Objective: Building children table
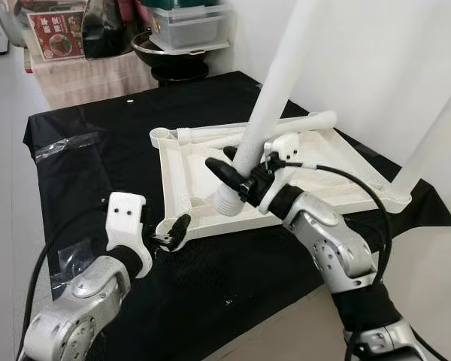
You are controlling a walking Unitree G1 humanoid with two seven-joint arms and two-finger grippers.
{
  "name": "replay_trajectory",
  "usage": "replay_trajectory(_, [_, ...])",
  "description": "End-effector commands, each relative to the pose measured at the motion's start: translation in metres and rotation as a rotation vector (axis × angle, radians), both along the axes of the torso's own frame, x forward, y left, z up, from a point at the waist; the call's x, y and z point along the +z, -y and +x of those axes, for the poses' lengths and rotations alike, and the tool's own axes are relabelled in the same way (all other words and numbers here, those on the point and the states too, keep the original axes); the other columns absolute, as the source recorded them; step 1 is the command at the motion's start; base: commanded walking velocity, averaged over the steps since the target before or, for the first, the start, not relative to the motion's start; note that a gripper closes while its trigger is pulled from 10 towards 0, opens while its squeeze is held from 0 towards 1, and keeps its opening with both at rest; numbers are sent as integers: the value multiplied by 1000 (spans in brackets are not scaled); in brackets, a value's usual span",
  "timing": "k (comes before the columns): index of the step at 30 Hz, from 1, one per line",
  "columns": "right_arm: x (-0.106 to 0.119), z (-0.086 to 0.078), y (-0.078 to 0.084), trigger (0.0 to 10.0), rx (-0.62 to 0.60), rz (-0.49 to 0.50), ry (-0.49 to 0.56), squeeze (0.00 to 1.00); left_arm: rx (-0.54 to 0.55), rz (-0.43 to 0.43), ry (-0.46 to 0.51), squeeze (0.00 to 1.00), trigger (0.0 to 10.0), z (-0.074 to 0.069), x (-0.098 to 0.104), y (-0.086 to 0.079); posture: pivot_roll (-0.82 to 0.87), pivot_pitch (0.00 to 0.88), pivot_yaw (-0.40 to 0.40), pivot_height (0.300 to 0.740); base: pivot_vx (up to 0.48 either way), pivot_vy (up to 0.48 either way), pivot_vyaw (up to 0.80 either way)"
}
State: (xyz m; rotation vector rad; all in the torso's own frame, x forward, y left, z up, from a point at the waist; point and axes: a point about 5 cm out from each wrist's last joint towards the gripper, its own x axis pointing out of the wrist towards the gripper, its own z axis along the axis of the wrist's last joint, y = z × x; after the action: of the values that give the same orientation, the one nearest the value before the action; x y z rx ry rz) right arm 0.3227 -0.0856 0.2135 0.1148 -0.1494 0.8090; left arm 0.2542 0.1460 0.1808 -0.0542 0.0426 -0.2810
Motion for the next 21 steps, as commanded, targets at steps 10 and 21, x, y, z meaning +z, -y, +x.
replay_trajectory(10, [-4,0,-1,10000,-71,2,1,0,74,82,68,0,10000,5,-3,0,-15,73,-37,740,0,0,80])
replay_trajectory(21, [-2,-6,-4,10000,5,-24,21,0,-3,121,35,0,10000,-14,-21,12,-9,79,-38,740,0,0,800])
